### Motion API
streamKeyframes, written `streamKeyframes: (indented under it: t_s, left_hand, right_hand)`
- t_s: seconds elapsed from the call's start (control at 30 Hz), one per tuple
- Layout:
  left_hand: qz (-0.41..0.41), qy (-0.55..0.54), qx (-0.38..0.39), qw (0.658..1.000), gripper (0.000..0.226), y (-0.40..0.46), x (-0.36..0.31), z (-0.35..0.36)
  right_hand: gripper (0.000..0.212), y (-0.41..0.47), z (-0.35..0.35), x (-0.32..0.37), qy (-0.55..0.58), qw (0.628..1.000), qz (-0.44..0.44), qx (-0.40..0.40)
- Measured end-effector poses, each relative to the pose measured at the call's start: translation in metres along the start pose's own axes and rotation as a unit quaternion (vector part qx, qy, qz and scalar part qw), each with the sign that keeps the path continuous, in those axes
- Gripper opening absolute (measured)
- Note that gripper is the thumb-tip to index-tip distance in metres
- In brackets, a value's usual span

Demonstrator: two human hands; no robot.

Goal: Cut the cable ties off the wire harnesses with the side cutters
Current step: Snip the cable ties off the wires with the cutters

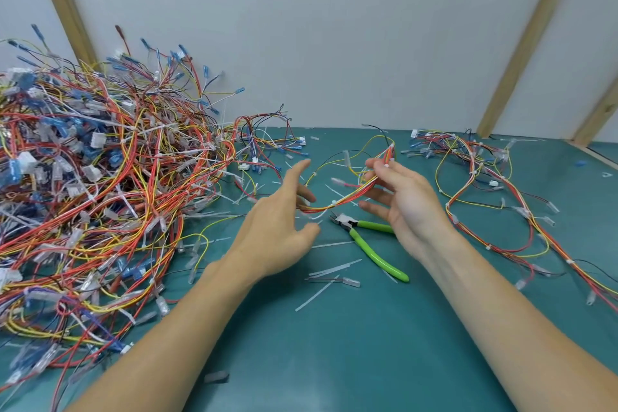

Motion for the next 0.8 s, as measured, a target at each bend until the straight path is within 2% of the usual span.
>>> streamKeyframes:
  t_s: [0.07,0.17,0.27,0.33,0.43,0.53,0.63,0.7,0.8]
  left_hand:
    - [-0.004,0.042,-0.014,0.999,0.078,0.002,0.005,0.000]
    - [0.032,0.146,-0.042,0.988,0.045,0.004,0.011,0.002]
    - [0.000,0.159,-0.074,0.985,0.044,0.006,0.015,-0.001]
    - [-0.020,0.174,-0.061,0.983,0.041,0.008,0.018,-0.002]
    - [-0.019,0.201,-0.016,0.979,0.023,0.006,0.020,0.000]
    - [-0.049,0.116,-0.063,0.990,0.010,0.007,0.018,-0.003]
    - [-0.085,0.007,-0.137,0.987,0.012,0.010,0.014,-0.007]
    - [-0.084,-0.042,-0.176,0.980,0.013,0.010,0.011,-0.010]
    - [-0.052,-0.109,-0.197,0.973,0.018,0.011,0.004,-0.013]
  right_hand:
    - [0.016,0.005,-0.005,0.002,0.031,0.999,0.015,-0.020]
    - [0.019,0.012,-0.012,0.002,0.048,0.997,0.029,-0.043]
    - [0.020,0.016,-0.015,0.001,0.057,0.996,0.043,-0.057]
    - [0.020,0.019,-0.018,0.000,0.070,0.994,0.049,-0.064]
    - [0.019,0.021,-0.019,0.000,0.082,0.992,0.053,-0.077]
    - [0.019,0.023,-0.021,-0.001,0.087,0.988,0.053,-0.120]
    - [0.018,0.027,-0.026,-0.002,0.090,0.979,0.056,-0.172]
    - [0.017,0.029,-0.029,-0.004,0.004,0.980,0.030,-0.197]
    - [0.019,0.031,-0.030,-0.005,-0.223,0.952,-0.090,-0.188]
Point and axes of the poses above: each hand's wrist, its own y-axis towards the middle knuckle, its own z-axis out of the palm, x = y × z, the point moved 2 cm from there along y, towards the middle knuckle, and after that the axes turned 14 degrees about -x, right-handed, at the moved point
